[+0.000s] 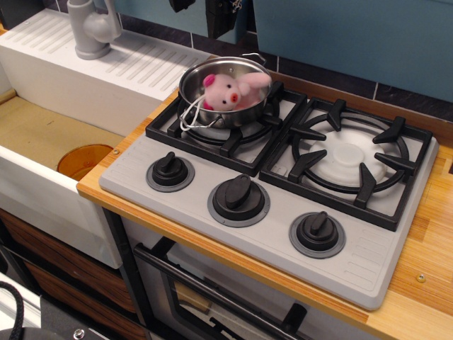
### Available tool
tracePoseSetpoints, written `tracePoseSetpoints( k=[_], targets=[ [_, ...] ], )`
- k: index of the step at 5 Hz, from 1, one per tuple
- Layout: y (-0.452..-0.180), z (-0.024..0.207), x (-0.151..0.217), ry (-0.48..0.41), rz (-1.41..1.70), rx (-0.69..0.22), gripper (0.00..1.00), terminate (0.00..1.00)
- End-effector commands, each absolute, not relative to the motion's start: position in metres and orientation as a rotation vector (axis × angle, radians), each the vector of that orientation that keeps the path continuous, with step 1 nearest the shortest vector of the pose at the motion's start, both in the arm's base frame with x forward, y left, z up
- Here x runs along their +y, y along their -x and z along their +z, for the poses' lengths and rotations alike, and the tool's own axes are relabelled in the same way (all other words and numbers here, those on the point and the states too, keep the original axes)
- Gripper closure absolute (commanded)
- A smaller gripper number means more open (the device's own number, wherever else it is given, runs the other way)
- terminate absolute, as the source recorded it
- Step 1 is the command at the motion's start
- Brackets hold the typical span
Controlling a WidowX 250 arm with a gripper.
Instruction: Put pan on stove and put stuffedpig in pan
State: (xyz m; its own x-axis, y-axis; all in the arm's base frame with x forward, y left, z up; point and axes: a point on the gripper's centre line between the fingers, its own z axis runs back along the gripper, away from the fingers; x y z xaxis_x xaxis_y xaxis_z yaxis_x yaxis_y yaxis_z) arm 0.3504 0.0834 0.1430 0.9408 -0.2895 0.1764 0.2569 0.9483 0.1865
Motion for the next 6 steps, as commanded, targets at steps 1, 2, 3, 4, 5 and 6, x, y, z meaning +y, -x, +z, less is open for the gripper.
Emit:
tracePoseSetpoints(
  k=[1,2,3,4,5,6],
  targets=[
    [-0.359,0.155,0.081,-0.177,-0.262,-0.26,0.0,0.0],
    [-0.359,0.156,0.078,-0.177,-0.257,-0.26,0.0,0.0],
    [-0.36,0.159,0.073,-0.186,-0.249,-0.252,0.0,0.0],
    [-0.358,0.161,0.066,-0.215,-0.24,-0.25,0.0,0.0],
    [-0.358,0.161,0.062,-0.226,-0.236,-0.251,0.0,0.0],
    [-0.358,0.165,0.059,-0.23,-0.242,-0.243,0.0,0.0]
  ],
)
